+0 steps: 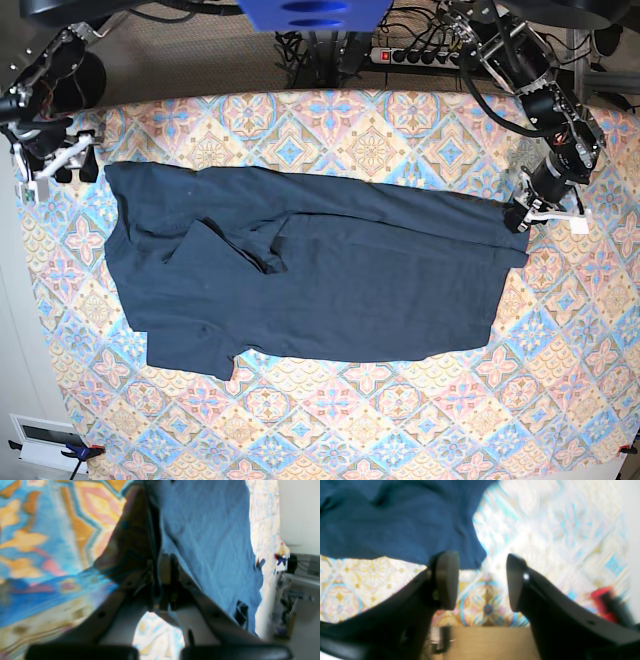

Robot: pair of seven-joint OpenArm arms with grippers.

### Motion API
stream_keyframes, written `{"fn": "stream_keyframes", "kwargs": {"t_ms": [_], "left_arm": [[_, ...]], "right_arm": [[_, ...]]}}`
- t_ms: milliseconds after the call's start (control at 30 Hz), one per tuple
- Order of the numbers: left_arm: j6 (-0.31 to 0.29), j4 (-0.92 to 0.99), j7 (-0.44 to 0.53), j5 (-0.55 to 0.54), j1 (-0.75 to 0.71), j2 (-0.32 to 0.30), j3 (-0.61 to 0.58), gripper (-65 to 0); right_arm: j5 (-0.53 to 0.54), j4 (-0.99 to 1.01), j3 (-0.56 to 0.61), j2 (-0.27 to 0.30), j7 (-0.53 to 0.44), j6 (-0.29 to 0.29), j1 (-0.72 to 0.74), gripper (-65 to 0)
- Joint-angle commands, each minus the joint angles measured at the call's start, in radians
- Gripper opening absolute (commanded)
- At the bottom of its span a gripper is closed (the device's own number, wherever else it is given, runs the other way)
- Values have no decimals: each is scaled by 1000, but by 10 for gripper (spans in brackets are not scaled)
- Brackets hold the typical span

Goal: Layout the t-shirt on the table in an organized manner, then fold the t-shirt properly
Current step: 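Release the sleeve and lift the right gripper away from the shirt, then grasp the shirt's collar edge with both grippers and pull it taut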

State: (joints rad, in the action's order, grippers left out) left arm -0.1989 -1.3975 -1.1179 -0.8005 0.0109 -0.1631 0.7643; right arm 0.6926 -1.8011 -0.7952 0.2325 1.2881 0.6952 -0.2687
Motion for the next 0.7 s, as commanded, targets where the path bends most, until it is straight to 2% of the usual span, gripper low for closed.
{"fn": "stream_keyframes", "kwargs": {"t_ms": [0,100,367,667], "left_arm": [[-7,-30,14,-18,11,-16,4,-650],[-7,-73,14,-18,-15,-16,2,-650],[-7,-121,12,-18,-39,-16,2,-650],[-7,-121,14,-18,-64,-17,2,-650]], "right_arm": [[32,16,-13,11,-3,3,4,-333],[77,122,-17,11,-3,3,4,-314],[147,326,-13,9,-11,3,19,-313],[149,372,-13,-2,-9,3,69,-312]]}}
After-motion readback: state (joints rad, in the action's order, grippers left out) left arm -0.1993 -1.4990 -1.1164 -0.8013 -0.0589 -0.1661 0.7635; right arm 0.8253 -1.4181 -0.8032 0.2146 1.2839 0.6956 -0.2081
